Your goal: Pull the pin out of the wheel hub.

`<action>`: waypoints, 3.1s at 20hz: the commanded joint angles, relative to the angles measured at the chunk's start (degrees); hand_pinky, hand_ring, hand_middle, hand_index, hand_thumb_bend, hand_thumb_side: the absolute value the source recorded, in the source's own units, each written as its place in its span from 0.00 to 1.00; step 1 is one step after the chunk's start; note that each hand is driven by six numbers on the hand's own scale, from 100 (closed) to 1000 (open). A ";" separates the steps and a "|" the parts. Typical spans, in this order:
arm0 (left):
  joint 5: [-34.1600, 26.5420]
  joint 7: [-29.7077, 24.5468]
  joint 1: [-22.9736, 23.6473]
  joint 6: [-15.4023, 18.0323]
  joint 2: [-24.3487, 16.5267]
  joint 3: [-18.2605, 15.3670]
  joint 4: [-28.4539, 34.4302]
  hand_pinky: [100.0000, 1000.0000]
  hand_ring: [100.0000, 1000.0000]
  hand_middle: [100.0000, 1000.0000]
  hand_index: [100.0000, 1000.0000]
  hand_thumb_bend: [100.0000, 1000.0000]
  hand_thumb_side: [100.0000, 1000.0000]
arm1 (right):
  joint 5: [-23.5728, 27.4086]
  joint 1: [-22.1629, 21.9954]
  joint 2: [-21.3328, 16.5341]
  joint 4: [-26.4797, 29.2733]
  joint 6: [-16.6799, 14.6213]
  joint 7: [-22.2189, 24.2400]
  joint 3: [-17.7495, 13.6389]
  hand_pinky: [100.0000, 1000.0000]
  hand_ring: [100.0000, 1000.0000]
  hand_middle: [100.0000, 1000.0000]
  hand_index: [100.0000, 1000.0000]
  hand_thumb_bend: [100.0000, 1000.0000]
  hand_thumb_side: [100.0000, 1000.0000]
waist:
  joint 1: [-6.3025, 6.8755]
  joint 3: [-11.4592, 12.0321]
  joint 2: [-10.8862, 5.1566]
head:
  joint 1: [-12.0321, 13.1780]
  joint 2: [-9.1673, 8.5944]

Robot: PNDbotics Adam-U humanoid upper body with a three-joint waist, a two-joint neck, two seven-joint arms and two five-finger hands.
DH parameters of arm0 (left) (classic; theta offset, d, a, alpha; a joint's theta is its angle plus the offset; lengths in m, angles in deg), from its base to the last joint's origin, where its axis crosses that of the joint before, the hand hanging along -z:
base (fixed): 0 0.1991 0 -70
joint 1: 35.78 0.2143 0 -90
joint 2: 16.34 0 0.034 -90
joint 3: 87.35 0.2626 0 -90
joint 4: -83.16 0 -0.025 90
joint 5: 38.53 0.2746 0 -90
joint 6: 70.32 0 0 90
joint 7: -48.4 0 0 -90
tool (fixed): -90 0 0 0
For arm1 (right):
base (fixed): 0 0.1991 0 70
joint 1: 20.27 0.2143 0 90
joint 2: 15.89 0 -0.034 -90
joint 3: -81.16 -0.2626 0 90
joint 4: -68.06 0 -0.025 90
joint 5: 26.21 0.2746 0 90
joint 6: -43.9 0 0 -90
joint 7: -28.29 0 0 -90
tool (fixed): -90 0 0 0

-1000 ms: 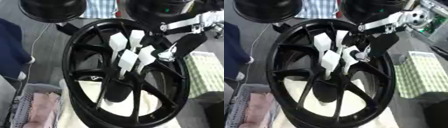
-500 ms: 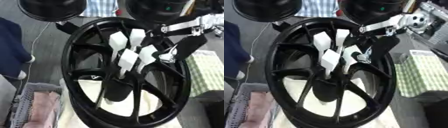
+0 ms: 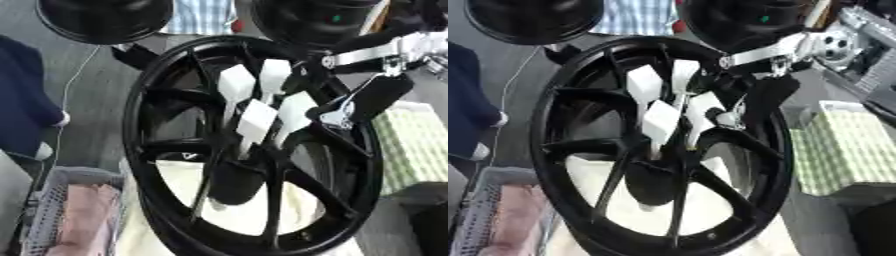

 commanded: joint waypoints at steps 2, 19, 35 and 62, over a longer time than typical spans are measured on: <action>-0.27 -0.14 -0.73 0.00 -0.19 0.08 1.11 0.62 0.71 0.56 0.74 0.05 0.72 | -0.03 0.38 -1.79 0.35 0.65 1.50 -0.69 0.88 0.99 0.89 0.93 0.13 0.05 | 0.37 0.03 -0.61 | 0.15 -0.80; -0.35 -0.35 -0.97 -0.14 0.01 0.29 1.11 0.62 0.71 0.56 0.74 0.05 0.72 | -0.94 0.07 -1.07 0.35 2.31 0.86 -0.46 0.88 0.98 0.87 0.93 0.13 0.03 | 0.23 0.43 0.01 | 0.23 -1.38; -0.30 -0.52 -1.31 -0.05 0.07 0.41 1.11 0.62 0.71 0.56 0.74 0.04 0.72 | -1.62 -0.41 -0.57 0.35 2.83 -0.59 -0.11 0.86 0.95 0.82 0.91 0.13 0.00 | 0.35 1.01 0.78 | 0.18 -1.60; -0.35 -0.69 -1.57 -0.07 0.35 0.54 1.11 0.62 0.72 0.57 0.74 0.04 0.73 | -3.04 -0.96 0.23 0.35 4.50 -6.78 -0.02 0.79 0.86 0.69 0.79 0.08 0.00 | 0.80 1.53 1.94 | 0.18 -2.38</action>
